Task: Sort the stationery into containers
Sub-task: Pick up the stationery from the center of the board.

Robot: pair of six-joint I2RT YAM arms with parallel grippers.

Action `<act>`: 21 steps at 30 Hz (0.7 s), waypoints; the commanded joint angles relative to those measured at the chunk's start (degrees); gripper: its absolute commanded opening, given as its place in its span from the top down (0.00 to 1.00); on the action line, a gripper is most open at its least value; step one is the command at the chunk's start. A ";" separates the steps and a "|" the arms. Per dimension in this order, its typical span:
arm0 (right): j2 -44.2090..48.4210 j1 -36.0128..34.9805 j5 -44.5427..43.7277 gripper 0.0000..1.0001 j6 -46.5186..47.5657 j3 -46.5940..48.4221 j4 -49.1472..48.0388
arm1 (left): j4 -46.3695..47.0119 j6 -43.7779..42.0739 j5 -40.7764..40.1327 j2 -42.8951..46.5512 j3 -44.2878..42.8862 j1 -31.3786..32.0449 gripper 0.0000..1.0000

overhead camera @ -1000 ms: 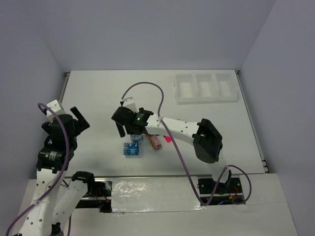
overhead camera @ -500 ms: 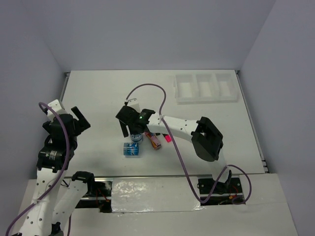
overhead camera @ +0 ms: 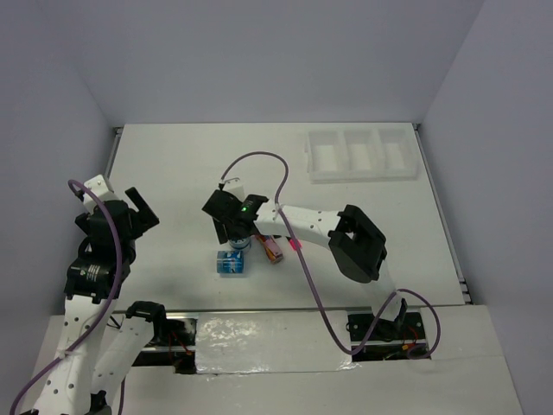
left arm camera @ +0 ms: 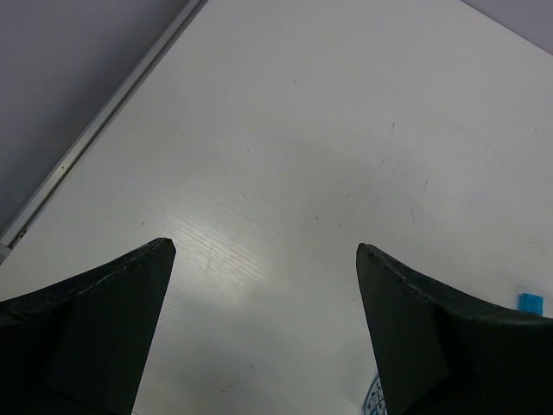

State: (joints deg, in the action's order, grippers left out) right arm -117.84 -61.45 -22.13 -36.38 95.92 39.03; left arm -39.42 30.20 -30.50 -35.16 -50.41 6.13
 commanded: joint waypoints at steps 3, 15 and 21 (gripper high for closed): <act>-0.63 0.10 -1.16 0.24 -1.24 -0.74 -0.62 | 1.89 -0.49 0.44 -0.17 -1.62 -0.24 0.01; -1.60 0.72 -1.87 0.62 -0.45 1.02 -0.79 | 1.98 -0.58 0.44 0.00 -1.53 -0.24 0.01; -0.02 2.21 0.41 1.00 4.91 5.58 -3.69 | 1.98 -0.49 0.27 0.00 -1.62 -0.24 0.01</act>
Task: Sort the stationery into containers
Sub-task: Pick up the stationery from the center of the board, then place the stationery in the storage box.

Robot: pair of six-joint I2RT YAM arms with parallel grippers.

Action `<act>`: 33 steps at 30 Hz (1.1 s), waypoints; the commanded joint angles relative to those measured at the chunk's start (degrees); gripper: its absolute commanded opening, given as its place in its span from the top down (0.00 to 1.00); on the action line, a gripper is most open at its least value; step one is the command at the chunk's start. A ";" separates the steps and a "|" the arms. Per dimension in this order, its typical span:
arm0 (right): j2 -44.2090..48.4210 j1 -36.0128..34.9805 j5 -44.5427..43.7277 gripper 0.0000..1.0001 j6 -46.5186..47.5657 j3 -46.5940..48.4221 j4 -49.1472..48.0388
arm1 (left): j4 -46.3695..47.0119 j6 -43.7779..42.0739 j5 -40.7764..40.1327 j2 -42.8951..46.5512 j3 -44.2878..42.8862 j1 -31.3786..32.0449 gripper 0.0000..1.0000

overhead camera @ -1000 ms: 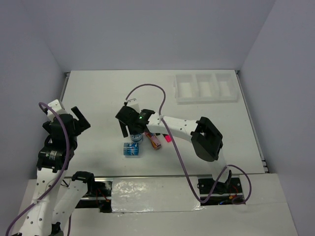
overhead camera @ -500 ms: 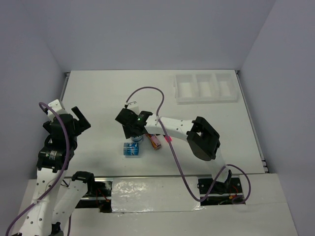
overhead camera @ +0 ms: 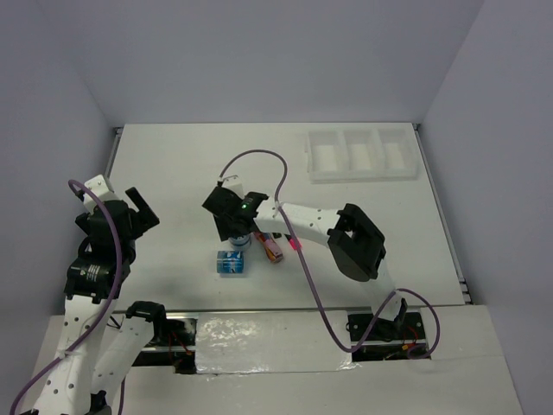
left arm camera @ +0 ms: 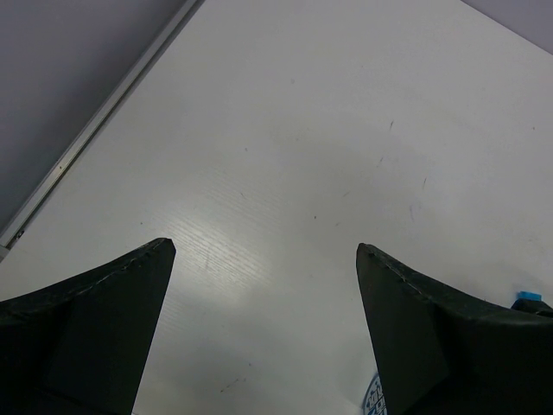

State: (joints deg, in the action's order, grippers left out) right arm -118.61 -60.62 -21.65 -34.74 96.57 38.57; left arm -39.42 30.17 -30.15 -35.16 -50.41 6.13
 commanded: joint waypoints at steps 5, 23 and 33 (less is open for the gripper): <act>3.11 4.80 1.78 1.00 7.05 11.26 -1.66 | 1.89 -0.47 -0.43 -0.09 -1.62 -0.24 0.01; 9.54 37.23 -2.87 1.00 16.28 19.70 -3.92 | 2.15 -0.82 0.71 -1.05 -1.53 0.11 0.01; -5.05 45.94 4.24 1.00 21.21 37.29 -0.15 | 2.50 -1.26 1.50 -3.34 -1.88 0.29 0.01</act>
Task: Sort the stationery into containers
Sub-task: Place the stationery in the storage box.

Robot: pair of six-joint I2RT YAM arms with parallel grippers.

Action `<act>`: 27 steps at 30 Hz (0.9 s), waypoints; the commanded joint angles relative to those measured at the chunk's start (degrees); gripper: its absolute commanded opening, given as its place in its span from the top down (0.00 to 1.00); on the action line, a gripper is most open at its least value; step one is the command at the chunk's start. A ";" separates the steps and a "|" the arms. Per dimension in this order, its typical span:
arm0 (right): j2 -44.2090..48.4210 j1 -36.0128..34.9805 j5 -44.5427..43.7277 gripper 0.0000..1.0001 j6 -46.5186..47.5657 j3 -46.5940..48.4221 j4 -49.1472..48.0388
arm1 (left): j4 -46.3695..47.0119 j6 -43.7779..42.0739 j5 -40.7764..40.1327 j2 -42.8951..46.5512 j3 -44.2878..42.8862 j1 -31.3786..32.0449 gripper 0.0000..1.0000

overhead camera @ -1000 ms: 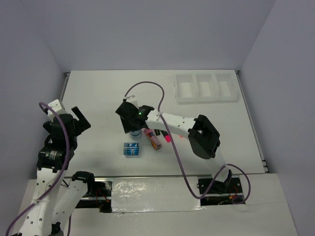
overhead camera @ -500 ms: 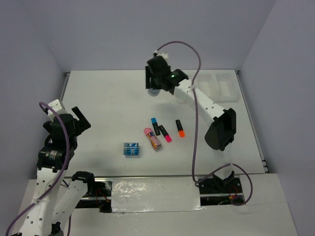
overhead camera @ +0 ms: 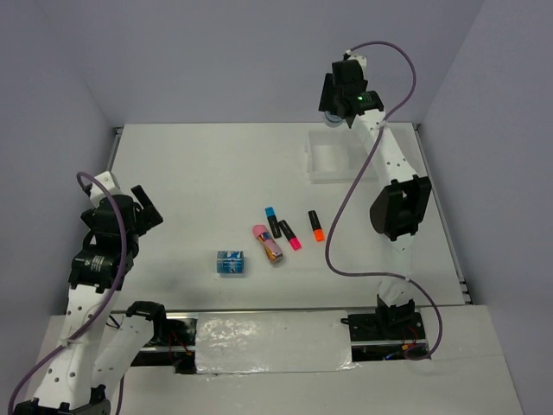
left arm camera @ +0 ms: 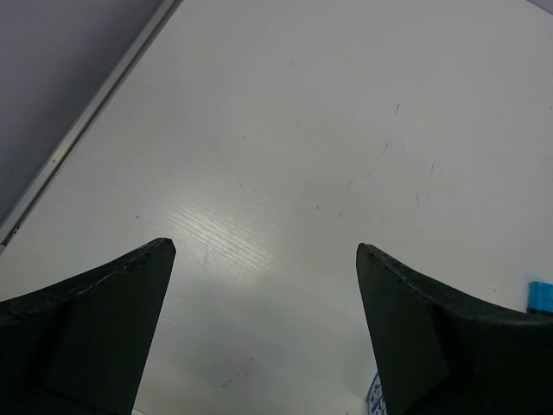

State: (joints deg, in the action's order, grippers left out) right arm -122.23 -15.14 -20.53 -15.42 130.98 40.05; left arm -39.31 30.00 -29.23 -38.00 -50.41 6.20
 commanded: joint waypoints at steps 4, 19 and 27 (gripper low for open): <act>-1.60 0.55 4.98 1.00 2.06 -0.54 -5.50 | 2.75 -1.43 1.11 -0.76 -1.97 0.22 0.00; -6.17 0.55 5.94 1.00 1.88 -3.62 -8.50 | 3.36 -1.79 3.39 -0.85 -1.88 0.22 0.01; -8.02 0.46 6.12 0.96 1.18 -5.03 -9.11 | 3.36 -1.96 3.74 -0.59 -1.97 0.22 0.01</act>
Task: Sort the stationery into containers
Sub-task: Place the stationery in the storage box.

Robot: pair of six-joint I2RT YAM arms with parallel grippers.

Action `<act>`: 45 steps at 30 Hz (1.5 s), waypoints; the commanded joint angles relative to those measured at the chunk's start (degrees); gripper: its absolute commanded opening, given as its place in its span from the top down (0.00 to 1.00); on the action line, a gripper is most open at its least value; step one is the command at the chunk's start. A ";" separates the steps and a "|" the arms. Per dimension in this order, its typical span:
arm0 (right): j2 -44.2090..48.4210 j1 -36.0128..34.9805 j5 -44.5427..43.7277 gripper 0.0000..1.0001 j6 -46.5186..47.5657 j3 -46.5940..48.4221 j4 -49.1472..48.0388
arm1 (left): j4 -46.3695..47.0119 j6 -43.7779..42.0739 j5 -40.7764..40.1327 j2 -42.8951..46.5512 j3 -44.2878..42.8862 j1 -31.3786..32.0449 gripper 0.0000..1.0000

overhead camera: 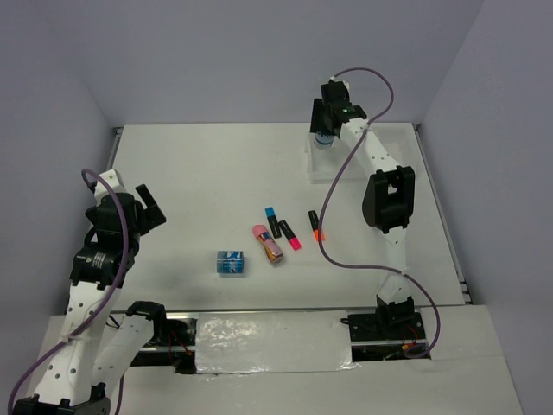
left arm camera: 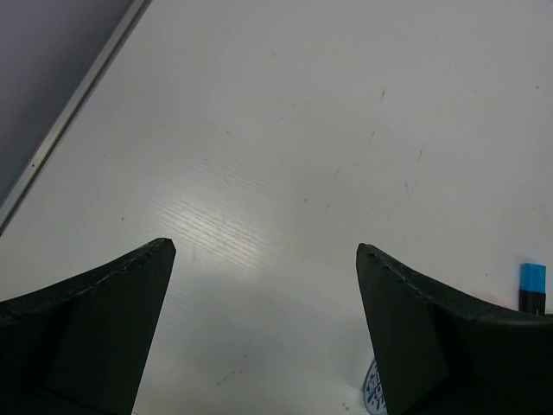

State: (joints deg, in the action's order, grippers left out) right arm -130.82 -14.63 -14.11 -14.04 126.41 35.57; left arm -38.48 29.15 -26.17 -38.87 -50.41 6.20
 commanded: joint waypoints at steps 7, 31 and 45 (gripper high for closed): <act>-0.39 0.13 -2.06 0.86 0.33 -0.47 -5.43 | 2.71 -1.28 1.65 -0.06 -1.88 0.22 0.01; -2.15 0.83 -1.45 0.42 1.39 -4.51 -8.77 | 3.15 -1.64 3.06 0.29 -1.71 0.22 0.01; 1.88 0.83 0.40 0.06 2.44 -1.17 -5.96 | 3.32 -1.72 3.32 0.11 -1.53 0.22 0.01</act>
State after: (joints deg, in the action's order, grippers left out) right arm -133.51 -14.20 -13.80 -12.45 122.34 30.63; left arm -37.32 28.53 -23.24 -38.92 -50.41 6.20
